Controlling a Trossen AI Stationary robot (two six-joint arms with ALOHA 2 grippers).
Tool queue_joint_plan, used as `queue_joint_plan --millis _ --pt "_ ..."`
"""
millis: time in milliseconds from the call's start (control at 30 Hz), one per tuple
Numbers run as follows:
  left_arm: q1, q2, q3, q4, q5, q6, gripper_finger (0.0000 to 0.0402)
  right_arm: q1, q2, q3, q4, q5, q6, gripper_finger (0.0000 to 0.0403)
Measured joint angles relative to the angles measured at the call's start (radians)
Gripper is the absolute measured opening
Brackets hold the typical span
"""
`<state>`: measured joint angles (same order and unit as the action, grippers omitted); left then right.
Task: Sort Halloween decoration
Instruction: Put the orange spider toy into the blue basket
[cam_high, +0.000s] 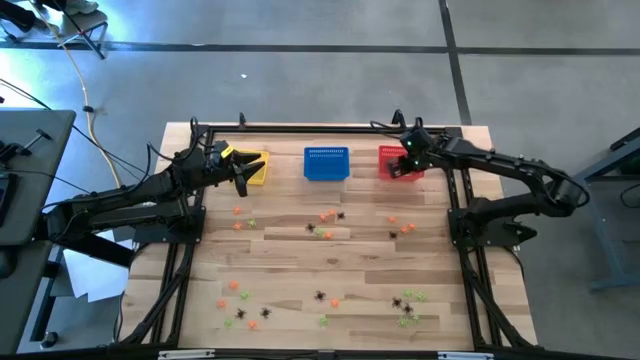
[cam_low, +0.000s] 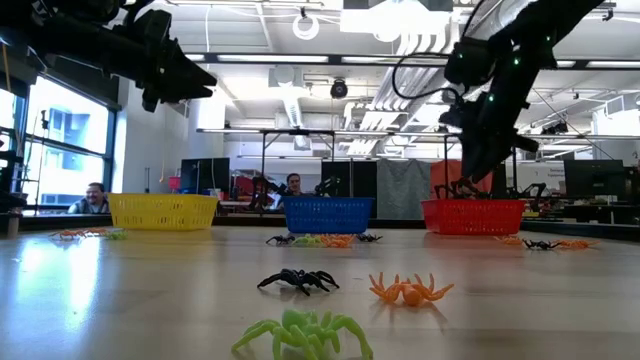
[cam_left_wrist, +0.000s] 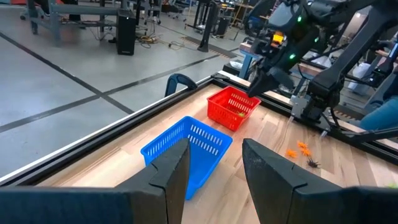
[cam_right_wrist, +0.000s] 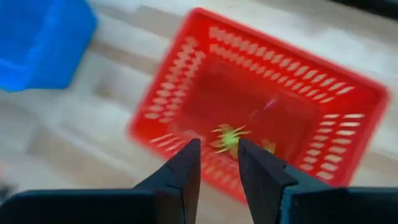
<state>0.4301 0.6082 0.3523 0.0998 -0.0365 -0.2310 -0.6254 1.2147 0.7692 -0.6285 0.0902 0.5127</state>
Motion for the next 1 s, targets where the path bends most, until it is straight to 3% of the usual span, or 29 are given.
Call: queue_joint_plan --millis 133,267,567,733,1000 --pt "0.000 -0.001 0.000 -0.006 0.012 0.000 0.0135 0.089 -0.026 0.077 -0.095 -0.040 0.049 0.0104" --pt "0.000 -0.001 0.000 -0.011 0.063 0.000 0.0135 0.255 -0.038 0.115 -0.168 -0.030 0.152 0.0097" --pt "-0.001 -0.001 0.000 -0.014 0.080 0.014 0.0135 0.625 -0.030 0.046 -0.182 0.175 0.517 0.0090" --pt "-0.001 -0.001 0.000 -0.016 0.086 0.016 0.0135 0.695 -0.029 -0.029 -0.122 0.188 0.642 0.0090" --pt "-0.001 -0.001 0.000 -0.030 0.129 0.016 0.0135 0.696 -0.028 -0.121 -0.035 0.144 0.685 0.0098"
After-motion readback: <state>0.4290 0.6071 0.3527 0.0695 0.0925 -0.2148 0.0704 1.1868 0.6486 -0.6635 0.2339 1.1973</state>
